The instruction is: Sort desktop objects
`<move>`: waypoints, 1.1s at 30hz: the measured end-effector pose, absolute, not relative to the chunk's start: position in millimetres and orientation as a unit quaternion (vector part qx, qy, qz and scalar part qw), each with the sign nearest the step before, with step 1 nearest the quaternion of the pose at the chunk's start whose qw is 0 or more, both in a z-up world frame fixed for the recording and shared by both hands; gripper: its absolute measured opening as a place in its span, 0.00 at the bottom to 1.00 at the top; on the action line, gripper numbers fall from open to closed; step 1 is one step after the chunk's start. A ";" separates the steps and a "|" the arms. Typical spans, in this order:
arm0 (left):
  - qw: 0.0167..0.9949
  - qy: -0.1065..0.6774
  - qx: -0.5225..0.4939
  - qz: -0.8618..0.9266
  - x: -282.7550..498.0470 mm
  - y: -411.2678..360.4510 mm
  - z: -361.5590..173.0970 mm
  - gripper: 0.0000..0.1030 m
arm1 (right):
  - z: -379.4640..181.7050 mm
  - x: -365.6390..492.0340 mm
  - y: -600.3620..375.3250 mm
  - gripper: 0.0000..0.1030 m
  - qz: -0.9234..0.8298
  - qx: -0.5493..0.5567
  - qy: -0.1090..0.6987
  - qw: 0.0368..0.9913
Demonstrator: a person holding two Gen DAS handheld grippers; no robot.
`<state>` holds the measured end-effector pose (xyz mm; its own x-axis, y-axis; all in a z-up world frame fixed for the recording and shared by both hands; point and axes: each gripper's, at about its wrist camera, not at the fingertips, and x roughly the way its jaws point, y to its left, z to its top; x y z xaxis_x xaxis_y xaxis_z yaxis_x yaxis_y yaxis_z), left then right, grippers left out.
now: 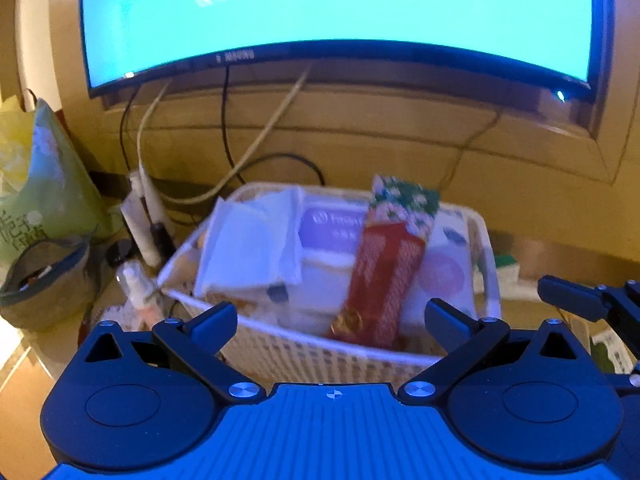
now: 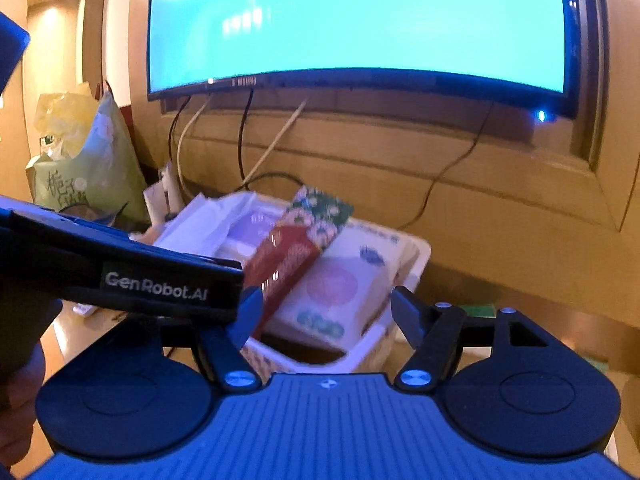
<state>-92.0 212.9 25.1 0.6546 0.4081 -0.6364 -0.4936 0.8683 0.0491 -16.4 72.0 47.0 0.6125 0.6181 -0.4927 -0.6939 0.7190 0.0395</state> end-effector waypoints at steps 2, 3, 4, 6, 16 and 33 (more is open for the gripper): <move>0.901 0.351 -0.071 0.244 -94.6 209.7 20.4 1.00 | 42.5 -18.4 69.9 0.76 0.367 -0.083 0.261 0.889; 0.897 0.362 -0.074 0.241 -95.2 209.3 18.0 1.00 | 40.5 -19.1 69.2 0.76 0.368 -0.087 0.272 0.885; 0.893 0.372 -0.075 0.242 -95.4 209.6 15.6 1.00 | 39.0 -19.7 68.3 0.76 0.368 -0.088 0.280 0.882; 0.886 0.384 -0.073 0.251 -95.8 212.0 12.1 1.00 | 37.3 -19.9 67.6 0.77 0.369 -0.087 0.294 0.877; 0.868 0.418 -0.047 0.264 -97.4 221.1 -4.3 1.00 | 19.2 -21.1 86.8 0.79 0.373 -0.117 0.357 0.848; 0.864 0.427 -0.063 0.260 -92.5 242.8 -9.9 1.00 | 17.5 -14.0 111.5 0.82 0.375 -0.141 0.382 0.833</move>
